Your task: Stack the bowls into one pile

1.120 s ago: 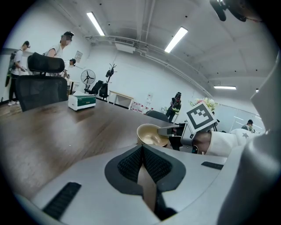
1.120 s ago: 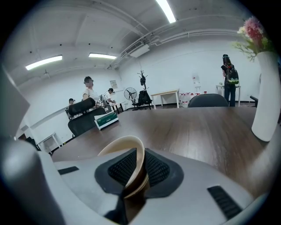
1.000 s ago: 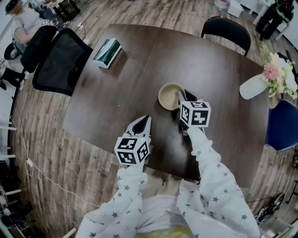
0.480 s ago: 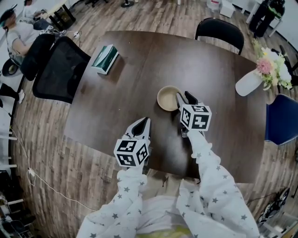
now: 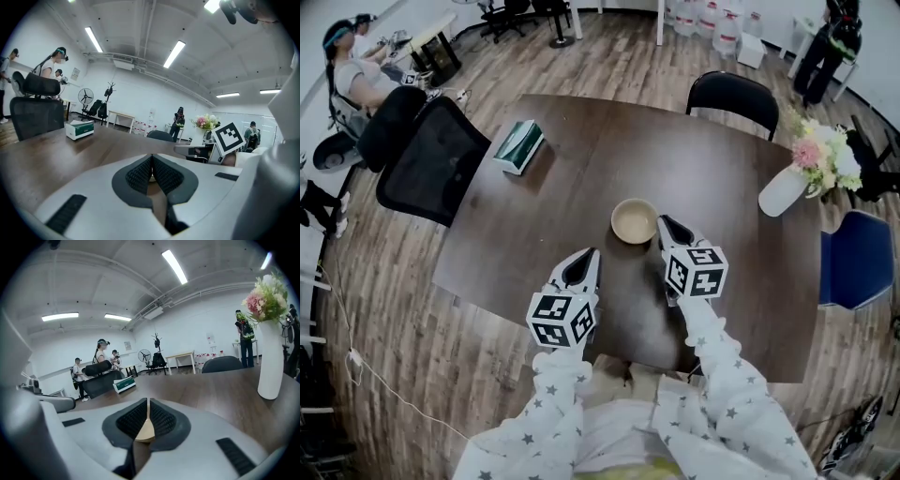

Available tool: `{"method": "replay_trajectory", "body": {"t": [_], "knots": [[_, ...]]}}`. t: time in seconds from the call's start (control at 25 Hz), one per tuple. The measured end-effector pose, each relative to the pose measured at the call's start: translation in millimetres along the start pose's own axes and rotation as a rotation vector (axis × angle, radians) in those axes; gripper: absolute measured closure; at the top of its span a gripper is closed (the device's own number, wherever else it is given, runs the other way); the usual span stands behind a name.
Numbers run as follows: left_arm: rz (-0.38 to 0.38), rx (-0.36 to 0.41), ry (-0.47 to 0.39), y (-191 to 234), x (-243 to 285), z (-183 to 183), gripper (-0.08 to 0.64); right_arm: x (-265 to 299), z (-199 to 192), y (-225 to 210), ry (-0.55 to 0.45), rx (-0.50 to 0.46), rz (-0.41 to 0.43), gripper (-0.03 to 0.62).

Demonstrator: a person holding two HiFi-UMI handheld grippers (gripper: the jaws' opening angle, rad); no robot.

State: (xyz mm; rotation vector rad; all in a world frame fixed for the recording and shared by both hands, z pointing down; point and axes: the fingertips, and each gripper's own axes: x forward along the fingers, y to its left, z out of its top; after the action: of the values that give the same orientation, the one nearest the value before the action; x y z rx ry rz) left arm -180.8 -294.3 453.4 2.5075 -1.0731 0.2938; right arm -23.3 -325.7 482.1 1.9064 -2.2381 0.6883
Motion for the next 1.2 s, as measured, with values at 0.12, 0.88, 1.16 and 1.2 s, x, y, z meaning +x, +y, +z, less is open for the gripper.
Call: {"method": "replay_trajectory", "body": {"t": [0.12,0.88,1.16,1.2], "knots": [[-0.006,0.022,-0.026,-11.1,-6.6,9.2,0.534,-18.1,10.4,10.8,-0.044,-0.004,0.078,0.561],[0.020,0.133,-0.177,-35.7,-58.8,57.5,0.535,-111.3,69.0,18.4,-0.277,0.013,0.204,0.571],[0.045,0.139,-0.226,-32.0,-74.9,70.8,0.535,-128.8,79.8,17.6,-0.321,0.007,0.198,0.571],[0.045,0.137,-0.231,-31.9,-76.3,71.3,0.535,-129.4,80.3,18.1,-0.325,0.006,0.197,0.571]]}}
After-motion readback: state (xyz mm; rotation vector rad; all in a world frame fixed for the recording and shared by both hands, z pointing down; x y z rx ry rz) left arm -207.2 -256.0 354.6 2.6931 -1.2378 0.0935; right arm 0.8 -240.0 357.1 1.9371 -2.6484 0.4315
